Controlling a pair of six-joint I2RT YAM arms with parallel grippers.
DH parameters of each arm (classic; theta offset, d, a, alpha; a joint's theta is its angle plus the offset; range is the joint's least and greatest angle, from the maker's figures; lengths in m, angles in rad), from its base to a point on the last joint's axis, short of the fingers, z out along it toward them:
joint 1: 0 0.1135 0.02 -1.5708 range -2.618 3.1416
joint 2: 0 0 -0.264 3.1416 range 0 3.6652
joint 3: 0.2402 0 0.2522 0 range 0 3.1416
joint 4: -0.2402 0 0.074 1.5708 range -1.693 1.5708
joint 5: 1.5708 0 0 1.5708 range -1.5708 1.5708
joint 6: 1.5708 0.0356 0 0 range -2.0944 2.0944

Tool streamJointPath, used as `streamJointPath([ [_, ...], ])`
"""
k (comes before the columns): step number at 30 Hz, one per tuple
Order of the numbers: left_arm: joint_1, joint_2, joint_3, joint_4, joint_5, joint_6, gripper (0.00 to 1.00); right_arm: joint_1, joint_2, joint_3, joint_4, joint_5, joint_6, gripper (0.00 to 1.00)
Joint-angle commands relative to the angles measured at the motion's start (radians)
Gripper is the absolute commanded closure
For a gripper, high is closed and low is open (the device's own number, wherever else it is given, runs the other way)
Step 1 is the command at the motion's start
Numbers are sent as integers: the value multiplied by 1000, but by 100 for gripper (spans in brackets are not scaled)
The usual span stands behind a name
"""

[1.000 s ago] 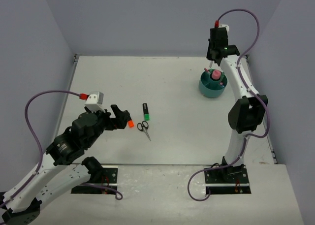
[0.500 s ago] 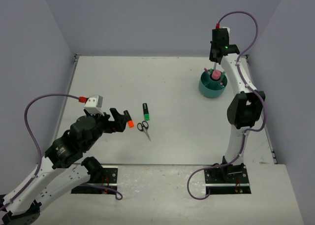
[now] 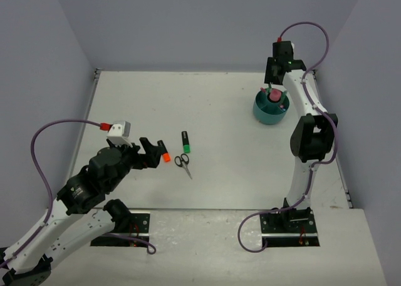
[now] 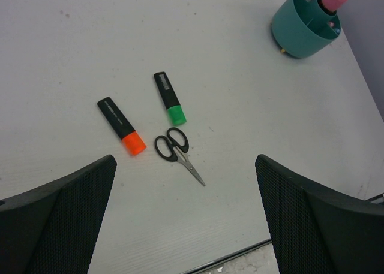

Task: Sort the stationery into containers
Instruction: Place the pen in the storage box, then pick up the pen from the center of the board.

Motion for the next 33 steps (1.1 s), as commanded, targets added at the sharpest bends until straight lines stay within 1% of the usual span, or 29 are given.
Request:
streamJointPath([
  [1,0,-8,-12,23,-8,22,0,1,-44,10,-14,-40,28,38],
  [5,0,-3,-11,23,-16,19,0,6,-155,25,-28,-89,55,38],
  [7,0,4,-9,15,-36,11,0,29,-219,19,-24,-90,57,37],
  [11,0,21,4,-23,-106,-31,0,135,-391,-29,-10,-63,41,37],
  [13,1,23,11,-47,-137,-56,0,220,-466,-115,8,-71,43,37],
  [15,1,18,21,-69,-185,-79,0,304,-581,-262,63,-113,48,37],
  [16,1,15,27,-78,-205,-84,0,327,-633,-341,91,-152,54,37],
  [17,1,13,34,-84,-216,-87,0,386,-664,-395,110,-174,63,37],
  [18,1,13,54,-93,-240,-91,0,421,-706,-445,135,-185,76,38],
  [19,1,14,55,-108,-241,-99,0,452,-709,-493,137,-197,91,38],
  [20,1,20,85,-139,-264,-99,0,487,-730,-584,171,-212,124,39],
  [21,1,23,102,-154,-282,-96,0,521,-735,-630,191,-216,126,39],
  [23,1,31,121,-181,-344,-78,0,644,-694,-692,221,-163,213,38],
  [24,1,32,116,-182,-357,-77,0,681,-680,-691,217,-149,225,38],
  [25,0,33,94,-186,-404,-78,0,727,-625,-682,198,-99,269,37],
  [27,1,32,75,-189,-420,-96,0,765,-530,-643,159,-50,332,35],
  [29,1,17,68,-156,-383,-65,0,778,-478,-621,165,-53,371,31],
  [33,0,-1,46,-132,-357,-49,0,787,-356,-587,180,-68,417,29],
])
